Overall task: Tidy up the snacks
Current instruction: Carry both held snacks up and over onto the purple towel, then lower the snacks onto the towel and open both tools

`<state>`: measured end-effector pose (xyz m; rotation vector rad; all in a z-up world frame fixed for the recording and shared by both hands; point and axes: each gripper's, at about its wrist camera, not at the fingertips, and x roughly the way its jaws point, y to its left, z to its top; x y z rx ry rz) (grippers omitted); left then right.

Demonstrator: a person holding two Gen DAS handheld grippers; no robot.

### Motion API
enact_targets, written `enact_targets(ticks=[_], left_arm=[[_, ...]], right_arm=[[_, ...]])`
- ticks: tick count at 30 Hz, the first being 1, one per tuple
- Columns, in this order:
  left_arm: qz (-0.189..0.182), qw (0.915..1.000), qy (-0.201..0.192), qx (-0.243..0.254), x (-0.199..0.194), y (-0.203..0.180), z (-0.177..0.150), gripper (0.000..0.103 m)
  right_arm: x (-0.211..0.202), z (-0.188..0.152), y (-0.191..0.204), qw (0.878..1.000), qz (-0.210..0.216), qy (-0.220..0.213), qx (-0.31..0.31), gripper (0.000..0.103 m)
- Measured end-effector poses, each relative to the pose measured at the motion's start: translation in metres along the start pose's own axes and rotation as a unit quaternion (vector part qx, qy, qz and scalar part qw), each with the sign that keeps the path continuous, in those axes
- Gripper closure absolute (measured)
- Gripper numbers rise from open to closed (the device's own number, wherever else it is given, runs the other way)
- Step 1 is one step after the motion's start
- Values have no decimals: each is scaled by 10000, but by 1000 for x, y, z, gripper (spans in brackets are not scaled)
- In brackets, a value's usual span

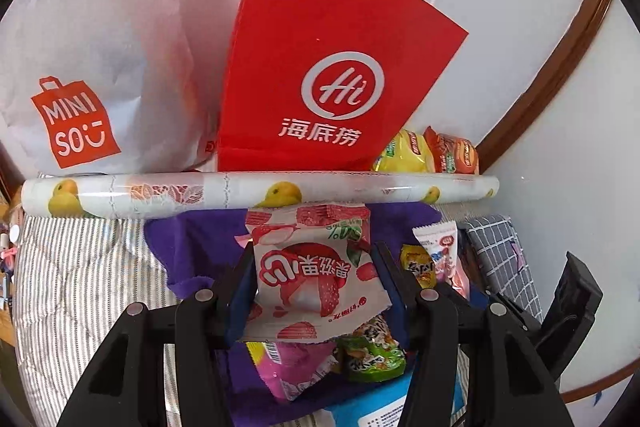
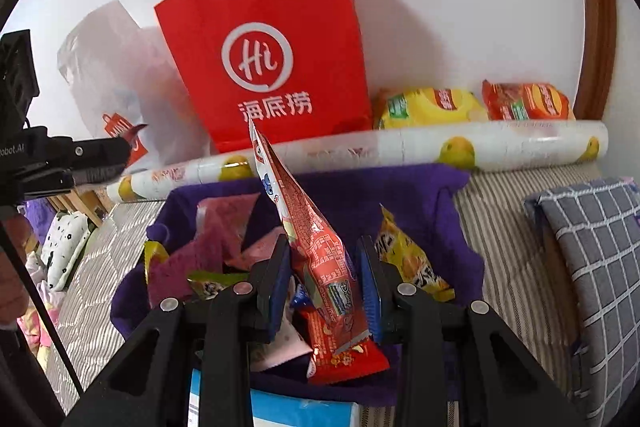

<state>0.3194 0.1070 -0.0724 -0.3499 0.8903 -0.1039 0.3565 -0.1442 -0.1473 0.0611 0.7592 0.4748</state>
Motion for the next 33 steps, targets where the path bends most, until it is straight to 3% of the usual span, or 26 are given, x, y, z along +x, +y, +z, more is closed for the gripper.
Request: enact_targets(ticks=[7, 18, 33], left_arm=[[120, 9998, 152, -16, 15, 2, -2, 50], [623, 9958, 631, 236, 54, -14, -15, 50], [636, 9943, 818, 255, 61, -16, -19, 50]], right_arm=[[14, -10, -11, 9994, 103, 284, 176, 71], [17, -12, -11, 9985, 108, 511, 131, 70], [30, -19, -12, 9964, 77, 820, 210, 70]])
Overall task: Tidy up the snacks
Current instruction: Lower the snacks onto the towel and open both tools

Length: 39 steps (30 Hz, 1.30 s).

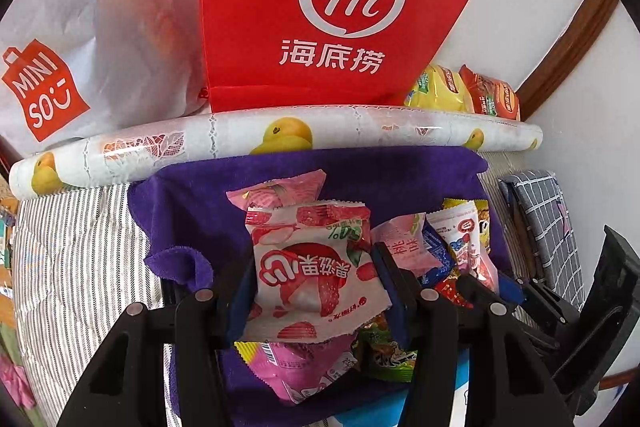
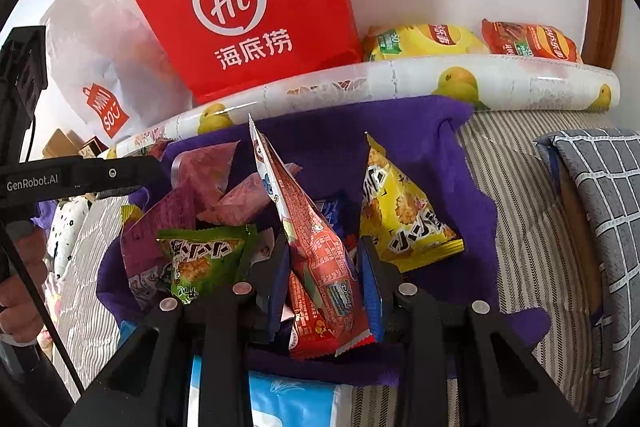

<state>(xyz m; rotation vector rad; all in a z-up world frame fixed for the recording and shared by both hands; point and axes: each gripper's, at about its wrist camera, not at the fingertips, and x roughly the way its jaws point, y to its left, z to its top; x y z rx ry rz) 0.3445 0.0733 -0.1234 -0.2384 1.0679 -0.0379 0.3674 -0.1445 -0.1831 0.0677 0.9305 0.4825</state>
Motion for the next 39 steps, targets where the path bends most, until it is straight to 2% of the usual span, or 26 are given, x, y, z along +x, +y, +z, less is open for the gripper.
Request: enact_targets(ticks=[14, 25, 34, 39], left_arm=[[21, 9999, 102, 20, 7, -1, 0, 50], [10, 9998, 186, 45, 12, -2, 0, 50], [23, 9995, 305, 74, 16, -3, 0, 49], [-63, 9995, 286, 111, 14, -6, 0, 44]], right_arm=[[6, -2, 3, 9998, -4, 176, -46, 68], [2, -2, 6, 9999, 49, 99, -94, 68], [-7, -1, 8, 9997, 151, -114, -169, 56], [-8, 0, 6, 9997, 179, -115, -96, 55]])
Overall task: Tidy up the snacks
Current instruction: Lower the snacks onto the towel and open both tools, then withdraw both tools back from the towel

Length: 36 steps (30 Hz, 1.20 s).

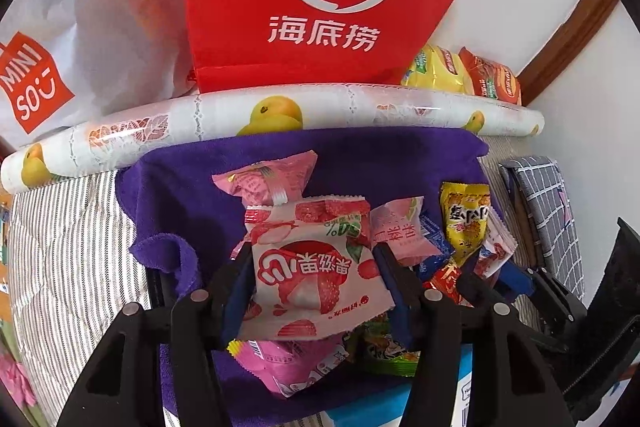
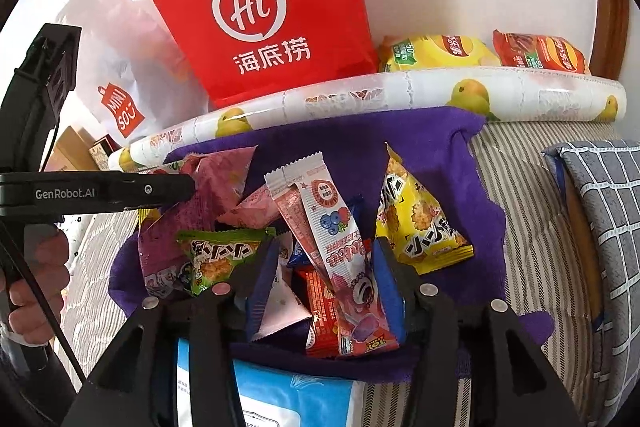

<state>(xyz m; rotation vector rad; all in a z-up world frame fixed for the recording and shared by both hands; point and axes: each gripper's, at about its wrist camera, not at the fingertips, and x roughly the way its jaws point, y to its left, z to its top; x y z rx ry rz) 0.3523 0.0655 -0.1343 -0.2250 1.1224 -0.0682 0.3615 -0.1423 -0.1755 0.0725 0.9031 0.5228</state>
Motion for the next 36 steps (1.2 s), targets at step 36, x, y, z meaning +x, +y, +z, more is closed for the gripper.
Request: enact_targets(ticks=[36], left_arm=[[-79, 9932, -1065, 459, -70, -22, -3, 24]], right_arm=[[-37, 8, 12, 9981, -442, -426, 76, 45]])
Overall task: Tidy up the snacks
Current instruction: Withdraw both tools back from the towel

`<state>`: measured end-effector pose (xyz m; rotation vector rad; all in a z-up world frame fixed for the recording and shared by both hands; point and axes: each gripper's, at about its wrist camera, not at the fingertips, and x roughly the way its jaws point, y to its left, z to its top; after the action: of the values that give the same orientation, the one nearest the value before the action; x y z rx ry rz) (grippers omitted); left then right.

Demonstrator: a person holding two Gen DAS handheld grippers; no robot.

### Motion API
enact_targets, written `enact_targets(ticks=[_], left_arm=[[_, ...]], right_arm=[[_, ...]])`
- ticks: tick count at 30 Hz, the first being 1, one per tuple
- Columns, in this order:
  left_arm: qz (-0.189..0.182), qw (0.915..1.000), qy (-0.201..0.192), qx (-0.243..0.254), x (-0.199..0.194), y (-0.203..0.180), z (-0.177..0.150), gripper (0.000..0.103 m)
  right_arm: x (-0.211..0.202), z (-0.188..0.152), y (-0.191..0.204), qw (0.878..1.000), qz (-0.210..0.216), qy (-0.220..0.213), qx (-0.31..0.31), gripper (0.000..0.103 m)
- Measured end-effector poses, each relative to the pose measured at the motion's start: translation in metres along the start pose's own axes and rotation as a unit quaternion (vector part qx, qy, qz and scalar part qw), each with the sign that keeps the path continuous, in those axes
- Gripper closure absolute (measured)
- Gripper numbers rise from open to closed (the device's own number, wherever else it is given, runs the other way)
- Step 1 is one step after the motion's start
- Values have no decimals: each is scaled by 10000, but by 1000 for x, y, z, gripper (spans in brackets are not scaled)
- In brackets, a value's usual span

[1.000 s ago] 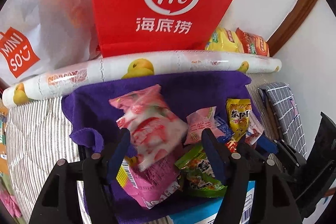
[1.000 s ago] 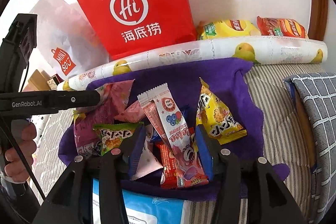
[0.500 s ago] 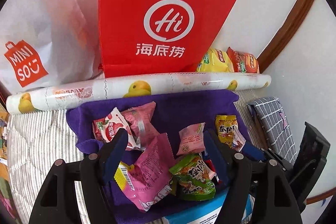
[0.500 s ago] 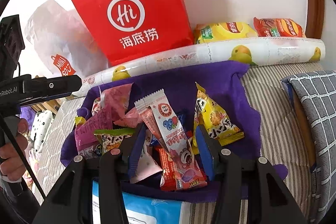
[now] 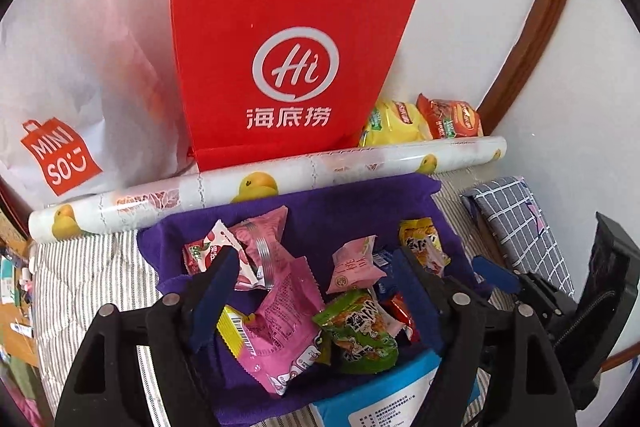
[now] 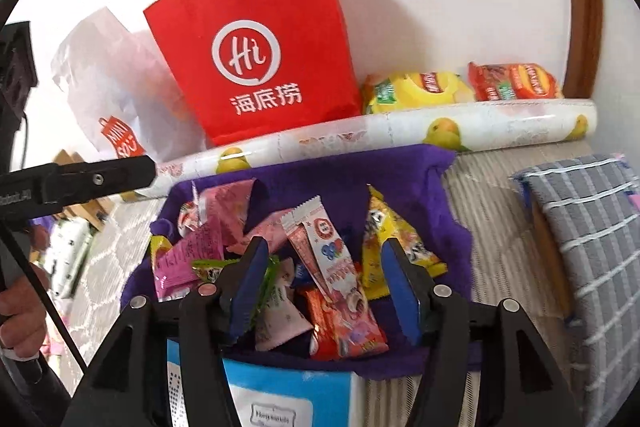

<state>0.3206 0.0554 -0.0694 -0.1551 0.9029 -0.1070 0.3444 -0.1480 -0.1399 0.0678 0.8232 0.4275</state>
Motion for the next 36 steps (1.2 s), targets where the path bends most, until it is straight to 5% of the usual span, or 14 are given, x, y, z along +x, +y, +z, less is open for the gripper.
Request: enact_targets(ticks=[4, 17, 36], left_arm=[[54, 9999, -96, 119, -13, -5, -1, 23], [-107, 9973, -656, 326, -81, -32, -13, 16], [-1, 9968, -757, 260, -182, -75, -143, 2]], right_arm=[[-26, 3, 8, 9992, -381, -77, -133, 39], [-126, -20, 17, 9974, -685, -8, -215, 13], [-241, -90, 26, 9928, -1089, -486, 147, 2]])
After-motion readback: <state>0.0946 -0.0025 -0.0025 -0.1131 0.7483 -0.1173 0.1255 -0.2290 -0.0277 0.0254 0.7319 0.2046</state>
